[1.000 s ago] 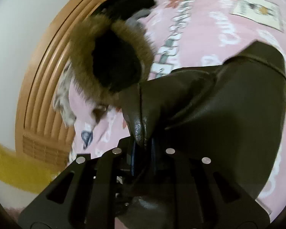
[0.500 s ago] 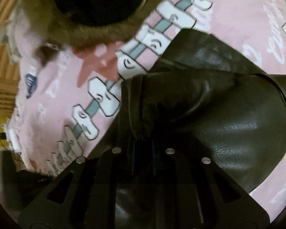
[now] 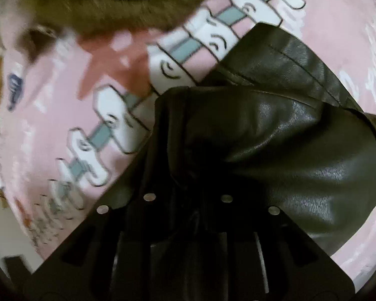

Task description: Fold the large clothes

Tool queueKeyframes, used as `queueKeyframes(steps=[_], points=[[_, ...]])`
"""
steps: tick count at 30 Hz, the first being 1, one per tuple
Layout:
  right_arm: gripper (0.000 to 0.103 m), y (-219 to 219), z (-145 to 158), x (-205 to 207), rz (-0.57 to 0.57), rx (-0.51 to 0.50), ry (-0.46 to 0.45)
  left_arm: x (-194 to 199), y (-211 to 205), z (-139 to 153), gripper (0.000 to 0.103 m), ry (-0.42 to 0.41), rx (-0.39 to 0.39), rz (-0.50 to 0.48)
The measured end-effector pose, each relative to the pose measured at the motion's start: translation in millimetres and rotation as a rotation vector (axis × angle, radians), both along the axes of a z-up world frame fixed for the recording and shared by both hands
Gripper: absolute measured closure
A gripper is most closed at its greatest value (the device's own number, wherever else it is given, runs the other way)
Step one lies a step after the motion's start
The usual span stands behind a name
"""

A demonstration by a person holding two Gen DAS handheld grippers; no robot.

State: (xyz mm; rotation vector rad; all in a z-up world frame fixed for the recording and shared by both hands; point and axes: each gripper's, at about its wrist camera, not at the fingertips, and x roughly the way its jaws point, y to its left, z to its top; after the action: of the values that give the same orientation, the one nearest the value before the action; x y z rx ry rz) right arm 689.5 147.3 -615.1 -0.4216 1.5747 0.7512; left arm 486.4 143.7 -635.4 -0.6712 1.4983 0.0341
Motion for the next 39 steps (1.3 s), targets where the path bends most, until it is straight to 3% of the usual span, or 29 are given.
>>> queueKeyframes(steps=[2,6,13,20,22,23,24,29,32,35,37,39], points=[[0.086,-16.0,19.0,5.0,-0.039,0.096,0.048,-9.9,-3.1,-0.3,0.099,0.014,0.034,0.014],[0.086,-54.6,60.8,15.1,-0.066,0.230,0.144,-12.4,-27.5,6.2,0.099,0.015,0.184,-0.058],[0.080,-94.9,101.5,2.3,-0.001,0.279,0.147,-2.0,-60.4,10.5,0.100,0.034,0.305,-0.131],[0.080,-166.6,140.6,35.3,-0.219,0.504,0.049,-4.6,-88.0,16.1,0.100,0.025,0.382,-0.199],[0.083,-191.1,136.1,26.5,-0.255,0.544,0.041,-3.4,-87.4,20.7,0.100,0.022,0.385,-0.196],[0.099,-201.7,128.4,17.9,-0.269,0.558,0.054,-6.9,-84.0,22.0,0.100,0.020,0.383,-0.196],[0.102,-214.4,113.2,3.1,-0.279,0.547,0.079,-12.4,-77.2,22.3,0.100,0.022,0.380,-0.194],[0.101,-238.2,48.3,-65.4,-0.317,0.522,0.190,-9.5,-44.4,35.0,0.100,0.038,0.324,-0.116],[0.101,-222.9,21.8,-105.7,-0.270,0.426,0.118,-2.9,-13.2,47.0,0.100,0.038,0.297,-0.062],[0.101,-226.1,6.9,-122.0,-0.357,0.422,0.073,19.1,-3.4,70.3,0.100,-0.011,0.221,-0.035],[0.103,-228.7,-0.2,-127.4,-0.419,0.429,0.062,39.3,-11.8,81.3,0.100,-0.050,0.176,-0.065],[0.103,-220.0,5.4,-136.8,-0.392,0.389,-0.027,68.0,-27.3,76.2,0.100,-0.054,0.140,-0.118]])
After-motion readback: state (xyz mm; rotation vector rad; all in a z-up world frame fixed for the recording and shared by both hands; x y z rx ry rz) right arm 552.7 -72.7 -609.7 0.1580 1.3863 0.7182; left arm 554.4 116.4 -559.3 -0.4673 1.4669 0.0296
